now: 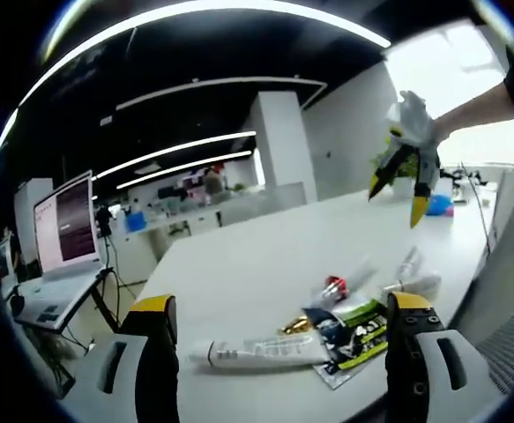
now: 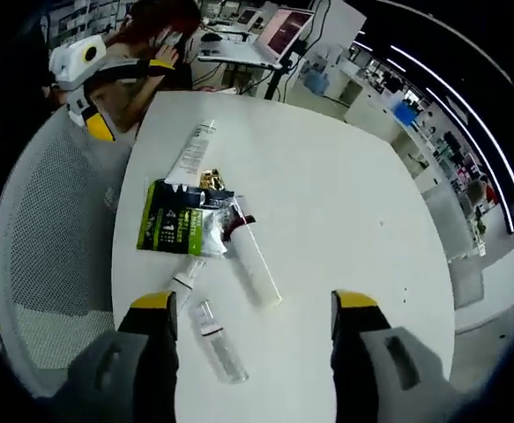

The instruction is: Arrange the skincare products in the storage area until every visible bottle or jar stands upright without overlapping.

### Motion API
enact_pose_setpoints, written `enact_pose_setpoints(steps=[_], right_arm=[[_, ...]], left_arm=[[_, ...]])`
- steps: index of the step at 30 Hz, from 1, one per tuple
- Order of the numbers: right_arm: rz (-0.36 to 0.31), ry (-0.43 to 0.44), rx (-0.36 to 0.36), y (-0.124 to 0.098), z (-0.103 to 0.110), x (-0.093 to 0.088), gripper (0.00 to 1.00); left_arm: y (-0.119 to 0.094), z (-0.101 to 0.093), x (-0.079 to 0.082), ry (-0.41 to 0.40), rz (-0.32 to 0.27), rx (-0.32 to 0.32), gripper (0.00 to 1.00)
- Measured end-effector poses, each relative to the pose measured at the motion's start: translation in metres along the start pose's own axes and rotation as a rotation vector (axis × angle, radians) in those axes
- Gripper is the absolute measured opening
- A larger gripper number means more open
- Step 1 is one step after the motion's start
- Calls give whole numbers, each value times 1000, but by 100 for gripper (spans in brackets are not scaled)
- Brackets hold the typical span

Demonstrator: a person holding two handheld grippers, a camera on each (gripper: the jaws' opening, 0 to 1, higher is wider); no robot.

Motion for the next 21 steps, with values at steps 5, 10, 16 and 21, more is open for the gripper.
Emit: enact_pose_setpoints(steps=[5, 10, 16, 21], right_arm=[[59, -58, 67, 30, -7, 1, 67], [99, -81, 143, 63, -16, 5, 59], [190, -155, 265, 98, -13, 3, 60], [225, -227, 284, 117, -15, 4, 54]], left_arm=[[0, 1, 0, -2, 0, 7, 97], [0, 1, 1, -3, 7, -1, 97], [1, 0, 0, -3, 19, -7, 97], [1, 0, 1, -2, 24, -12, 94]])
Point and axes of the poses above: the point that each gripper's makers call its tool centre point, and the gripper's own axes: y roughly forward along the fingers, z roughly to its left, x roughly out of its top, the point moved 8 cm from there along -y, roughly backward along the fingers
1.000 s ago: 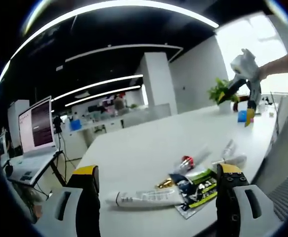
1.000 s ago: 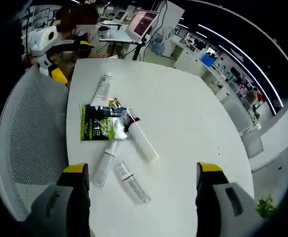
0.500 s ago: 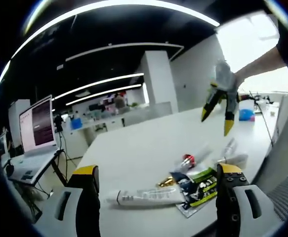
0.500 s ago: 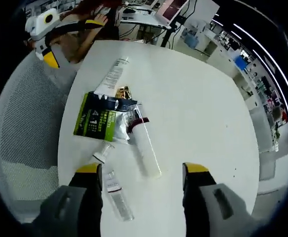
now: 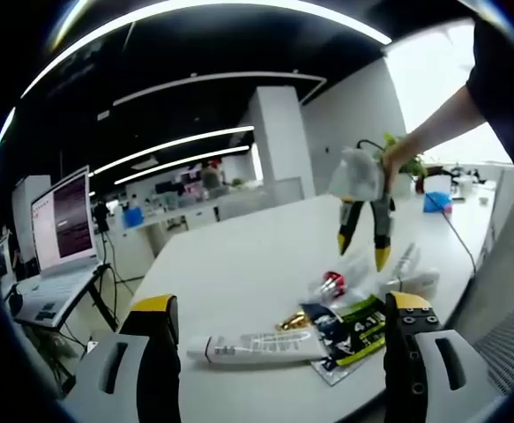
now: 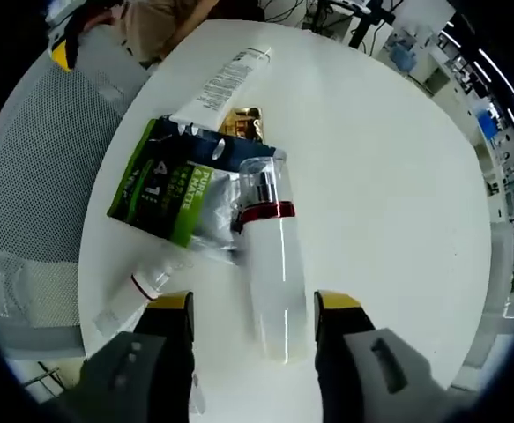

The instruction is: Arrange the skincare products in the storage area until every visible bottle or jar stands upright without overlapping.

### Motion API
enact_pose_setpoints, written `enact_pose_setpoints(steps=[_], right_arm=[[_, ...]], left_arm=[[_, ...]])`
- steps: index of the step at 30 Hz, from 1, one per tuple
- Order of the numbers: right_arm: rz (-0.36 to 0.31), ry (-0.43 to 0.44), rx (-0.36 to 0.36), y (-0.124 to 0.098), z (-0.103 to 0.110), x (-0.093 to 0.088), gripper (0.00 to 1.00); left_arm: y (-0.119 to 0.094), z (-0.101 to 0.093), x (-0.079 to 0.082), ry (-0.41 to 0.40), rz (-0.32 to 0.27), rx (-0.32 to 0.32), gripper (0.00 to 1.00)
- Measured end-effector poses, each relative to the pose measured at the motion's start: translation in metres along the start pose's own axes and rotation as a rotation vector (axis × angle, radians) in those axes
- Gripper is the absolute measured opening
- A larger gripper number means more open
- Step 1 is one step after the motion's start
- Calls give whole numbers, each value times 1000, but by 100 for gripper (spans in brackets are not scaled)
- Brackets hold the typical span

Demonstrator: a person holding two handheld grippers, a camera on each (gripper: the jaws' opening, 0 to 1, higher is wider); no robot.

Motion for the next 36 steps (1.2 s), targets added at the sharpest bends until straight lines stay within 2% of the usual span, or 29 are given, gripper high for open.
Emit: enact_pose_setpoints(steps=[4, 7, 14, 18, 22, 24, 25, 28, 30, 32, 36], right_arm=[[55, -84, 4, 8, -6, -2, 46], [42, -53, 23, 14, -10, -2, 42], [64, -82, 48, 23, -17, 0, 31], [77, -82, 67, 24, -19, 0, 30], [75, -93, 96, 25, -20, -1, 29], [75, -86, 108, 25, -21, -1, 29], [70, -78, 111, 25, -22, -2, 29], [57, -48, 112, 25, -23, -3, 28], [67, -51, 113, 25, -22, -1, 28], [81, -53, 107, 25, -21, 0, 27], [82, -23, 101, 25, -22, -1, 27]], left_arm=[[0, 0, 0, 2, 5, 0, 95], [0, 0, 0, -3, 14, 3, 97], [1, -1, -2, -1, 38, -3, 97], [1, -2, -3, -1, 50, -11, 97], [1, -2, -2, -3, 51, -53, 97], [1, 4, 0, -33, 40, -42, 97], [3, 4, 2, -73, 31, -53, 97], [7, 7, 4, -72, 28, -65, 97], [11, 8, 2, -49, 48, -87, 97], [15, 7, -1, -81, 81, -155, 97], [23, 15, 4, -108, 58, -158, 97]])
Point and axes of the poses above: the point that each gripper's makers call its tool centre point, and the gripper's own axes: y roughly forward along the fingers, z roughly to its left, x roughly out of its top, the point moved 8 cm from there along -y, roughly backward along the fingers
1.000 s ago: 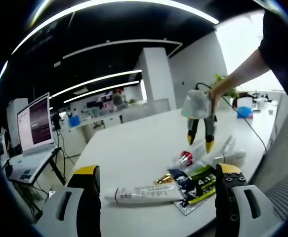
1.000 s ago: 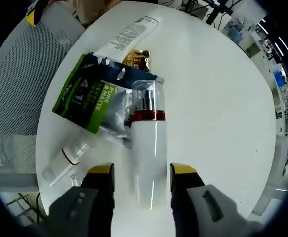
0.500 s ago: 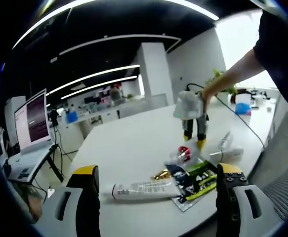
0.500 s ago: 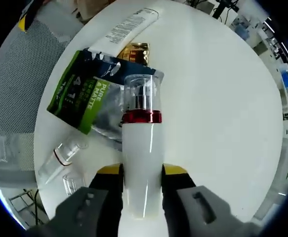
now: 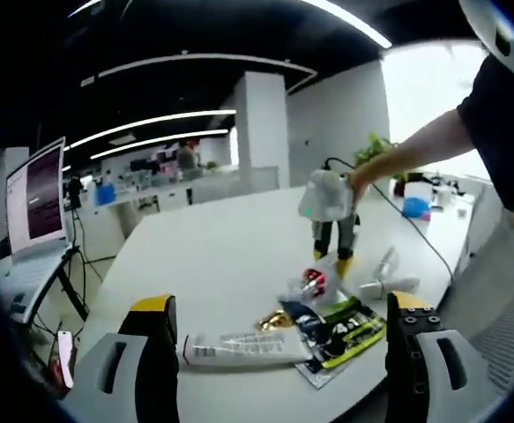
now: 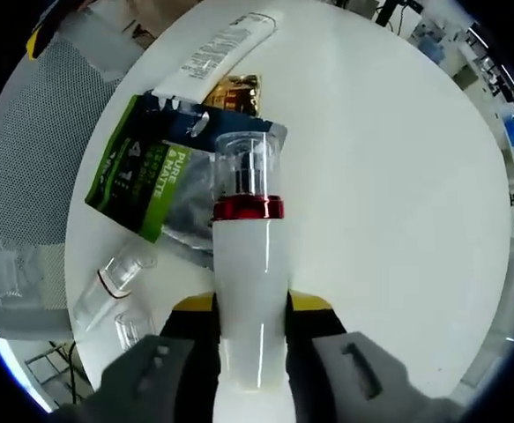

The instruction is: Arrange the skincare products in the storage area until every visible bottle or jar stands upright without overlapping.

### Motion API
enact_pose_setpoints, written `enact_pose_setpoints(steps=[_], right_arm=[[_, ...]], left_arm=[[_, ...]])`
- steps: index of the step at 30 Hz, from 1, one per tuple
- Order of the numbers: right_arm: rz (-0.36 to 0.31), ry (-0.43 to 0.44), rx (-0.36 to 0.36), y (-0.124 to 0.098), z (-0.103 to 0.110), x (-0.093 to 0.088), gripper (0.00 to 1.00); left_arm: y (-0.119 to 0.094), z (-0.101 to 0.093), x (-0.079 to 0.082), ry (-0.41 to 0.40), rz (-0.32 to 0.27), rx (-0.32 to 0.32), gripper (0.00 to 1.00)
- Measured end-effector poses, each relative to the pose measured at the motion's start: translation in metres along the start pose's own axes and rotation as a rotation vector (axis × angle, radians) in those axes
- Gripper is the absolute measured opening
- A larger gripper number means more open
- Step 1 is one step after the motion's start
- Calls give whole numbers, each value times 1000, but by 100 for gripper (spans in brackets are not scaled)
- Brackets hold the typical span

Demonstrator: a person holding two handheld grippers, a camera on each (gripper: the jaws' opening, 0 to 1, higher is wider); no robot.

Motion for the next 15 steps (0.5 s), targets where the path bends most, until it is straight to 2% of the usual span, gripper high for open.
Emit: enact_pose_setpoints(steps=[1, 4, 5, 6, 7, 9, 11, 13, 15], right_arm=[[-19, 65, 2, 0, 0, -1, 27], [-63, 170, 16, -1, -3, -3, 27], [-79, 237, 19, -1, -4, -4, 27], [-91, 273, 24, -1, -5, -4, 26], [-113, 312, 36, -1, -6, -5, 26], [-152, 381, 52, -2, -7, -8, 26], [-200, 454, 61, -2, -8, -11, 26], [-233, 495, 62, -2, -8, -14, 26], [-265, 582, 75, -3, -7, -17, 26]], left_arm=[[1, 2, 2, 0, -6, -1, 97], [6, 6, 6, -25, -25, -18, 97], [8, 6, 7, -40, -31, -31, 97], [13, 6, 7, -98, -35, -79, 97], [14, 6, 6, -123, -27, -104, 97], [18, 11, 5, -142, -34, -86, 97], [20, 13, 5, -152, -39, -94, 97], [24, 13, -1, -242, -7, -148, 97], [27, 16, -3, -295, -9, -147, 97]])
Point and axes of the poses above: the point that each gripper's makers call its tool centre point, and the gripper's own axes: y roughly forward along the fingers, z roughly to its left, x roughly out of its top, the point moved 8 cm from there along -y, roughly backward along the fingers
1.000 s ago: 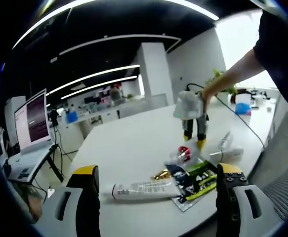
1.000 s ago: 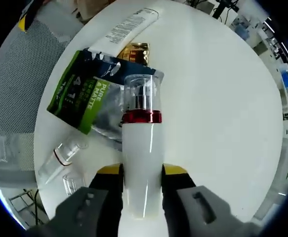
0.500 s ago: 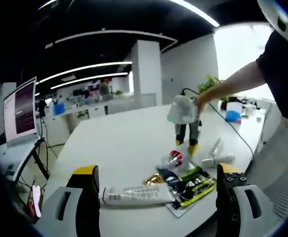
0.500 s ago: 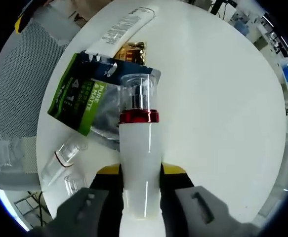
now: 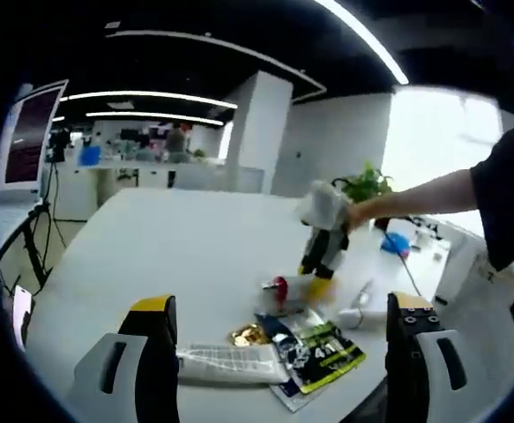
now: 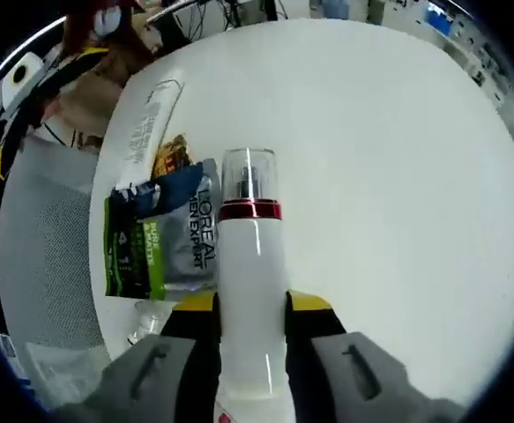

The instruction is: Arrange the skincare products in the storage area until every visible bottle or jar stands upright without overlapping.

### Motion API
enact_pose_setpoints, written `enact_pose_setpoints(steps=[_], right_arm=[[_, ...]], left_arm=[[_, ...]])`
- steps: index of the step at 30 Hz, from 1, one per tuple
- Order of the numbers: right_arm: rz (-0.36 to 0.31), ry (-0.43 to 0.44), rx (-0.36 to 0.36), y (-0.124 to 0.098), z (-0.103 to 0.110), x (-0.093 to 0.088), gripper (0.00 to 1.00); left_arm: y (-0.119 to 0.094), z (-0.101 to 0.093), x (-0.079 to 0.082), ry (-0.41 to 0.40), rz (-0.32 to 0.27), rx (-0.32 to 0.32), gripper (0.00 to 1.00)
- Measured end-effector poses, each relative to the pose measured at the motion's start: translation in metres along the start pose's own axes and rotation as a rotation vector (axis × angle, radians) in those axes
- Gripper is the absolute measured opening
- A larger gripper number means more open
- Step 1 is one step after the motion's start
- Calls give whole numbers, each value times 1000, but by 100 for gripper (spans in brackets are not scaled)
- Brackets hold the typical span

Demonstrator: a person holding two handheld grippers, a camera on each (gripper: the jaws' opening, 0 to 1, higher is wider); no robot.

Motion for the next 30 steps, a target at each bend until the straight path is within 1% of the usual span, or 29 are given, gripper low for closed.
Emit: enact_pose_setpoints(steps=[1, 3, 5, 7, 8, 11, 12, 14, 15, 16, 17, 18, 19, 20, 21, 22, 23, 24, 25, 28, 30], right_arm=[[-29, 55, 5, 0, -1, -1, 26], [-65, 133, 21, -1, -2, -3, 26], [-104, 191, 37, -2, -4, -5, 26], [-134, 209, 24, -2, -4, -7, 26], [-153, 236, 31, -2, -3, -8, 26], [-210, 333, 77, -3, 0, -12, 26], [-232, 356, 89, -3, 0, -14, 26], [-263, 388, 100, -4, 0, -17, 26], [-296, 423, 110, -5, 1, -17, 26], [-332, 443, 111, -7, 1, -18, 26], [-379, 476, 125, -10, -1, -18, 26], [-414, 496, 135, -13, -1, -18, 26], [-459, 522, 143, -18, 0, -17, 26], [-477, 527, 146, -19, 1, -17, 26], [-523, 542, 154, -24, 3, -16, 26], [-547, 543, 161, -27, 5, -15, 26], [-586, 535, 171, -31, 10, -13, 26], [-611, 540, 183, -34, 13, -12, 26], [-633, 550, 187, -37, 18, -11, 26], [-679, 526, 190, -44, 30, -7, 26], [-708, 521, 208, -47, 41, -5, 26]], left_arm=[[2, 3, 1, -35, -11, -2, 97], [4, 9, 3, -38, -18, -5, 96], [8, 13, 5, -50, -10, -20, 91], [12, 13, 5, -66, 13, -63, 87], [13, 14, 5, -69, 15, -63, 87], [19, 14, 6, -54, 21, -82, 88], [22, 13, 5, -64, 33, -99, 88], [27, 12, 5, -87, 35, -116, 87], [29, 11, 5, -98, 36, -125, 87], [33, 10, 5, -91, 45, -129, 87], [35, 9, 4, -52, 63, -129, 88], [38, 8, 5, 18, 72, -128, 88], [40, 5, 6, 21, 68, -138, 88], [42, 3, 7, 4, 63, -150, 88], [46, -1, 10, -29, 54, -187, 87], [49, -2, 11, -57, 49, -208, 85], [54, -3, 14, -84, 49, -229, 83], [58, -4, 15, -96, 54, -241, 81], [64, -4, 18, -109, 56, -257, 80], [76, -8, 24, -156, 50, -306, 76], [83, -9, 27, -173, 46, -322, 75]])
Point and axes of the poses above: the point that each gripper's makers call its tool centre point, and the gripper's own axes: y roughly forward along the fingers, z roughly to its left, x roughly out of its top, the point moved 8 cm from there along -y, roughly backward along the fingers
